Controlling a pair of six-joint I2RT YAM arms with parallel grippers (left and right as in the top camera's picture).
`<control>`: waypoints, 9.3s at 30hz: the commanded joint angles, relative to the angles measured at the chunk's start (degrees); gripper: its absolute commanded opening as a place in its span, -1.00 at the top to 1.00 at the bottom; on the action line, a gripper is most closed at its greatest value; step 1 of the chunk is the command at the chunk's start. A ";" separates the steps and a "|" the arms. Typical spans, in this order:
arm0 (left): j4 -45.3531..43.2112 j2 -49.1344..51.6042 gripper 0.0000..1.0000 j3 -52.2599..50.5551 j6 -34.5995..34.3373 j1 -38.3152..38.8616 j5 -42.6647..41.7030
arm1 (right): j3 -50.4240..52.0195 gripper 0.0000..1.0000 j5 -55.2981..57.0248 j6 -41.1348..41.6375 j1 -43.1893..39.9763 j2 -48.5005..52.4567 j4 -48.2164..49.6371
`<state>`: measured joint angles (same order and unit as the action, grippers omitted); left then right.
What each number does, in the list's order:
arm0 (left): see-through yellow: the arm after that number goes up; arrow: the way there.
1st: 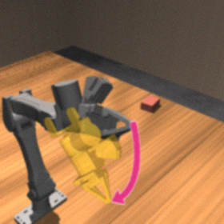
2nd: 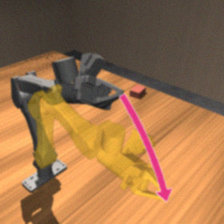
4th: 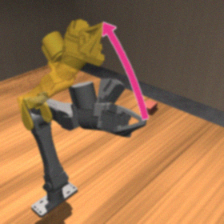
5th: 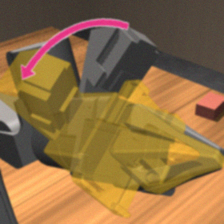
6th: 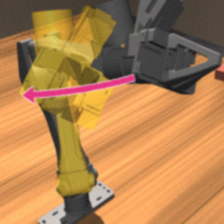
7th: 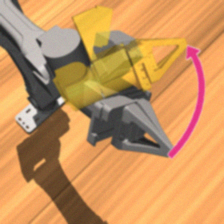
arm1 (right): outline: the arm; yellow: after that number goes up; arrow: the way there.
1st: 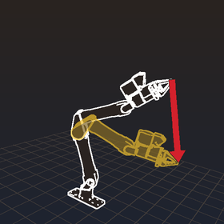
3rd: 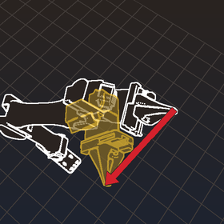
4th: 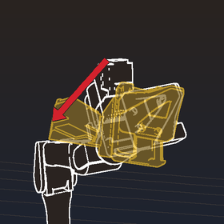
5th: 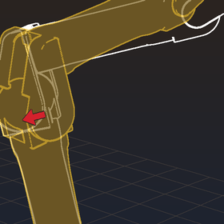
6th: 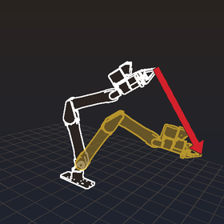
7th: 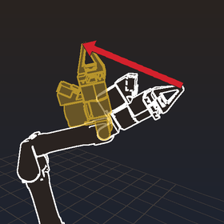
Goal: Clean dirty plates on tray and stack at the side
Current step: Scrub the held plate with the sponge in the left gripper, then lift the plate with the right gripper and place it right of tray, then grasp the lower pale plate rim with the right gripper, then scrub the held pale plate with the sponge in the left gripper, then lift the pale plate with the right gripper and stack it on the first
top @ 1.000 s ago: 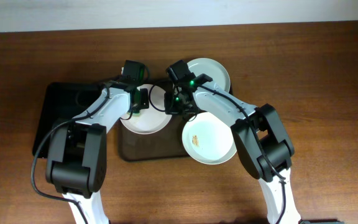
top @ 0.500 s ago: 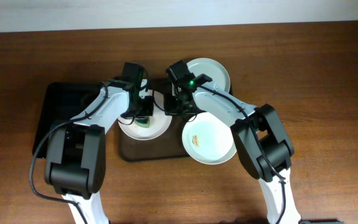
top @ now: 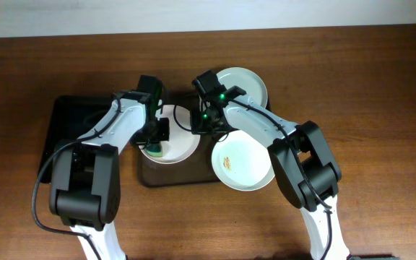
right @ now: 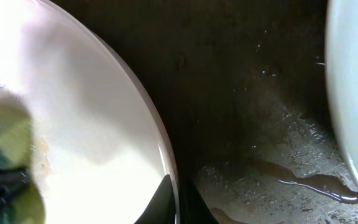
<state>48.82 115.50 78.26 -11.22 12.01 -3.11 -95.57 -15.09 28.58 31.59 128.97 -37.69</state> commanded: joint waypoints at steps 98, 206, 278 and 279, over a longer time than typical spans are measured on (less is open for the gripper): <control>16.09 1.81 0.98 29.42 5.16 -9.18 -7.87 | 24.39 0.03 4.55 -6.08 -25.00 -32.06 -25.49; 10.84 1.84 0.98 12.13 6.12 -0.33 -6.49 | 25.86 0.92 5.09 11.04 -0.50 -15.23 16.04; 16.35 1.92 0.99 27.52 4.26 -8.33 -10.56 | 11.39 0.92 91.89 -2.19 25.16 -29.16 -19.76; 16.35 1.92 0.98 27.52 4.26 -8.33 -10.56 | 11.39 0.92 92.52 -2.19 25.59 -29.16 -19.78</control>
<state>65.17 117.54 104.95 -7.90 3.64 -14.06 -83.46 69.67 26.28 55.86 99.77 -57.23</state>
